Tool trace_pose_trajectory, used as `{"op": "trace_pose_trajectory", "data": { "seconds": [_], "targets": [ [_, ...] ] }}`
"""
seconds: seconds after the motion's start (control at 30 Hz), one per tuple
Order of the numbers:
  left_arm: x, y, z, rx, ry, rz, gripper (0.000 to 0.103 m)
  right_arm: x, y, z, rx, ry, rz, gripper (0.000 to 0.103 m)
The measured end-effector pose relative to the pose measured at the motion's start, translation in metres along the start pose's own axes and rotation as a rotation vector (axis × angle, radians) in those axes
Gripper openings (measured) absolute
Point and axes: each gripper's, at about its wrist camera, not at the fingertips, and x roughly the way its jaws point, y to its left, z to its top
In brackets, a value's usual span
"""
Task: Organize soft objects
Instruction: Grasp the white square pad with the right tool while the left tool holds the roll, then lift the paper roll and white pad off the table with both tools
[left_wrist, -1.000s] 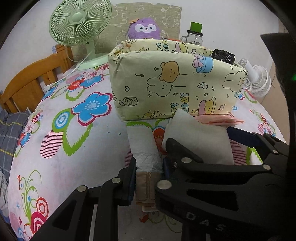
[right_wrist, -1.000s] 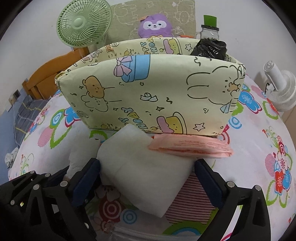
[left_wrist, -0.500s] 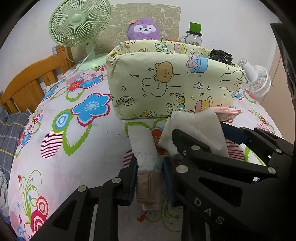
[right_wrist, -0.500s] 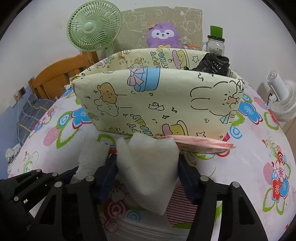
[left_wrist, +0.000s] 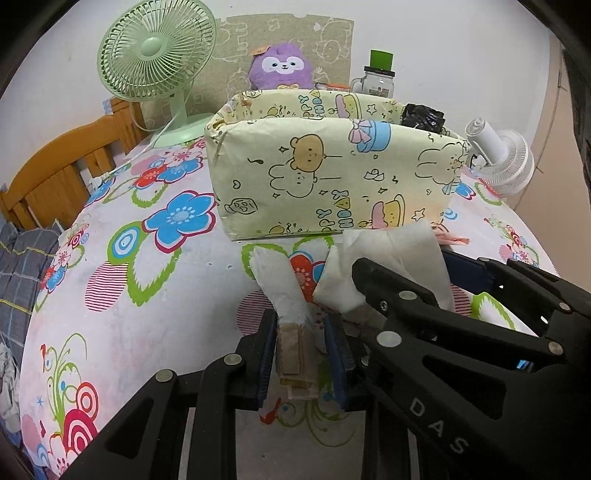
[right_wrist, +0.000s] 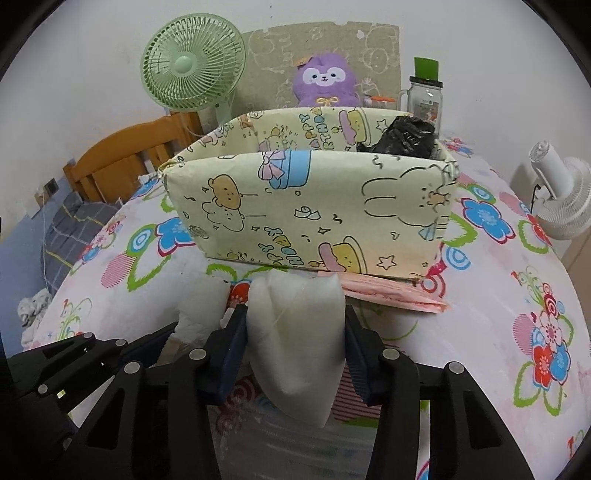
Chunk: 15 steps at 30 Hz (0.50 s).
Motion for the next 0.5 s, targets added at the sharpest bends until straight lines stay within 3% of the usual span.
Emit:
{"op": "trace_pose_trajectory", "data": {
  "seconds": [0.5],
  "targets": [
    [-0.016,-0.013,0.002,0.021,-0.029,-0.012,0.027,-0.027,-0.010,-0.004,0.037,-0.035,-0.016,0.052]
  ]
}}
